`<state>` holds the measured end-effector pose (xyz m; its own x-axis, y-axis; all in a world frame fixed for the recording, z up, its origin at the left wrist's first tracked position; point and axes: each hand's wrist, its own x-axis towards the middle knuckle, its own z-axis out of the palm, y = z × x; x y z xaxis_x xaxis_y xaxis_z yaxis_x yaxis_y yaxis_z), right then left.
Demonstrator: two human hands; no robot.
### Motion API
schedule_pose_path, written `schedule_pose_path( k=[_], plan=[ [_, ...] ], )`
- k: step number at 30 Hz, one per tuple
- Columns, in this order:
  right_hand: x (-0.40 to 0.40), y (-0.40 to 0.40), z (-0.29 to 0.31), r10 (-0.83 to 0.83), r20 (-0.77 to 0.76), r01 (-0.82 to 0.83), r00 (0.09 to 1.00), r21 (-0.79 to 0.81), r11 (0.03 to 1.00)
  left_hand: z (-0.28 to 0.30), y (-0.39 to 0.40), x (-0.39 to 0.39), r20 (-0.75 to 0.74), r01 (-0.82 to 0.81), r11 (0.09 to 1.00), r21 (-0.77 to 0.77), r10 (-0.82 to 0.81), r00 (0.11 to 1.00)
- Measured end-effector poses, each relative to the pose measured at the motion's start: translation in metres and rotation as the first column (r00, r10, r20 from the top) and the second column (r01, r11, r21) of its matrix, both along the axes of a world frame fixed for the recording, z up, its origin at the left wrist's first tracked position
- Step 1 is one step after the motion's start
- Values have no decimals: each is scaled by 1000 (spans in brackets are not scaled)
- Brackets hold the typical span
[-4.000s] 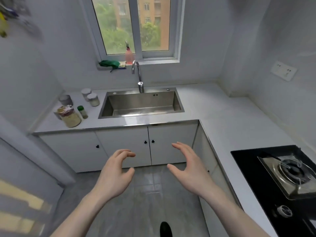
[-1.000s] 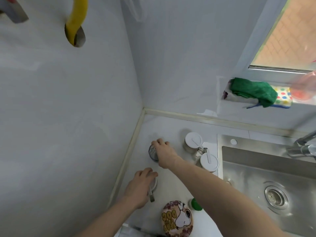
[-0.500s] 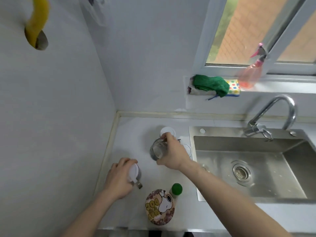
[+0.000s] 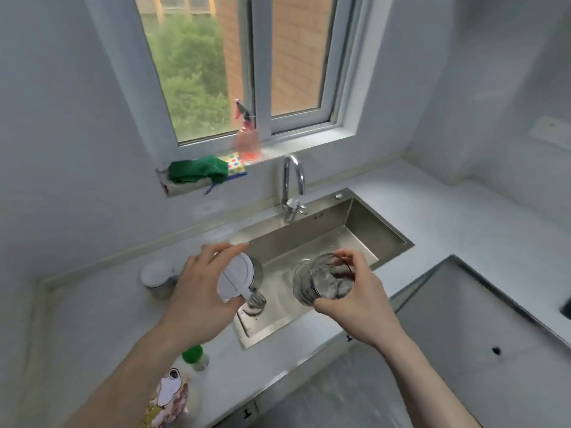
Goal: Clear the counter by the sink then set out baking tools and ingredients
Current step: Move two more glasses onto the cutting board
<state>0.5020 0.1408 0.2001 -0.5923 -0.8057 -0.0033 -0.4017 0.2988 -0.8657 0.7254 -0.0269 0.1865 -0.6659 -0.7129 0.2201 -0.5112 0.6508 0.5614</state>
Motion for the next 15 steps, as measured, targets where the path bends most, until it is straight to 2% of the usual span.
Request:
schedule_pose_path(
  k=[5,9,15],
  plan=[
    [-77,128,4,-240,-28,241,970,28,970,-1,90,-119,-34,254,967,-3,-254,966],
    [-119,213,1,-369,-32,370,929,42,928,-6,158,-190,-58,391,920,16,-389,919],
    [-159,337,-4,-566,1,566,824,38,824,-5,254,-288,-44,597,802,3,-597,801]
  ],
)
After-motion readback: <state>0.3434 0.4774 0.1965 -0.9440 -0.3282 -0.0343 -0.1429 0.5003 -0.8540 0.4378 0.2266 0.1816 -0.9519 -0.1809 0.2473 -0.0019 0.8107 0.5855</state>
